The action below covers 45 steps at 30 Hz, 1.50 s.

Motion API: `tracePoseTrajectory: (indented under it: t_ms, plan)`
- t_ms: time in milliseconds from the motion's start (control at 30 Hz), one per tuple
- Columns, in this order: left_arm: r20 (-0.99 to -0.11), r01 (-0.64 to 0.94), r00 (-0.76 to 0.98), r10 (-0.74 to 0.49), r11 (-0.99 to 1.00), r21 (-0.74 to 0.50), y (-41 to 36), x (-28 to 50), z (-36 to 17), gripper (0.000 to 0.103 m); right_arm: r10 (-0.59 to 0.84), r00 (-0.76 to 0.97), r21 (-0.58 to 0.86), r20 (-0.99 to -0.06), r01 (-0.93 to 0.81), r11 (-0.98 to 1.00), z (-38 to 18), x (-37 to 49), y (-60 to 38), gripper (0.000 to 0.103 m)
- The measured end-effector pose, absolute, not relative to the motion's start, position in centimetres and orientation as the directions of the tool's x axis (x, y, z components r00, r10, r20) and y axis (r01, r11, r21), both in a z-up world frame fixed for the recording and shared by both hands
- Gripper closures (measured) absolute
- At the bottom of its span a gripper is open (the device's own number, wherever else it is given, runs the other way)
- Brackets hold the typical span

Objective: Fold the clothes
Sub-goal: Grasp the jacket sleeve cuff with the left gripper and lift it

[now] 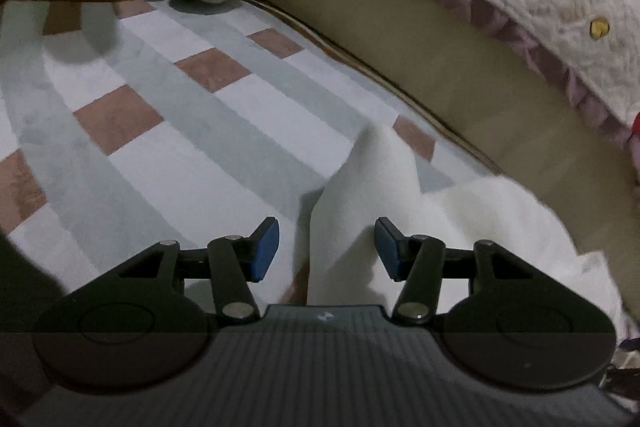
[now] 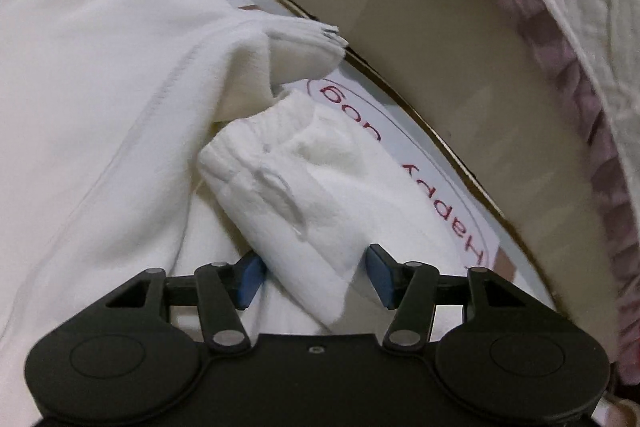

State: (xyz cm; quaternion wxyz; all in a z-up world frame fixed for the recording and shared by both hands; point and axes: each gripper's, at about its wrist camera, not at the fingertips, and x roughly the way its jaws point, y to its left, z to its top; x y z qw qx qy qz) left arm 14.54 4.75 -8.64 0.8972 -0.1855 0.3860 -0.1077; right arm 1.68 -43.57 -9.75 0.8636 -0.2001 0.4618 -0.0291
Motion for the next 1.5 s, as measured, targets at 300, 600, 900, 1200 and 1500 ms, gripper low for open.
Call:
tracePoseTrajectory:
  t_ms: [300,600,900,1200,1500]
  plan:
    - [-0.613,0.151,0.626,-0.482,0.846,-0.511,2.6,16.4,-10.2,0.034,-0.138,0.611,-0.196,-0.78,-0.028,0.98,-9.4,2.9,-45.5,0.047]
    - [-0.68,0.25,0.628,-0.378,0.926,-0.284,-1.4,15.7,-11.9,0.072,-0.409,0.625,-0.189,-0.665,0.389,0.902,-2.0,-1.8,-53.7,0.091]
    - [-0.638,0.223,0.709,-0.299,0.954,-0.2,-1.3,14.3,-9.1,0.089,-0.738,0.426,-0.329,-0.524,0.698,0.636,5.6,-11.8,-67.5,0.092]
    - [-0.639,0.221,0.727,-0.253,0.966,-0.131,-2.4,14.2,-9.3,0.089,-0.818,0.202,-0.283,-0.538,0.871,0.401,-0.7,-19.2,-76.5,0.088]
    - [-0.605,0.23,0.735,-0.306,0.952,-0.202,-2.1,13.5,-7.4,0.084,-0.762,0.086,-0.273,-0.642,0.903,0.332,-7.1,-18.3,-74.0,0.058]
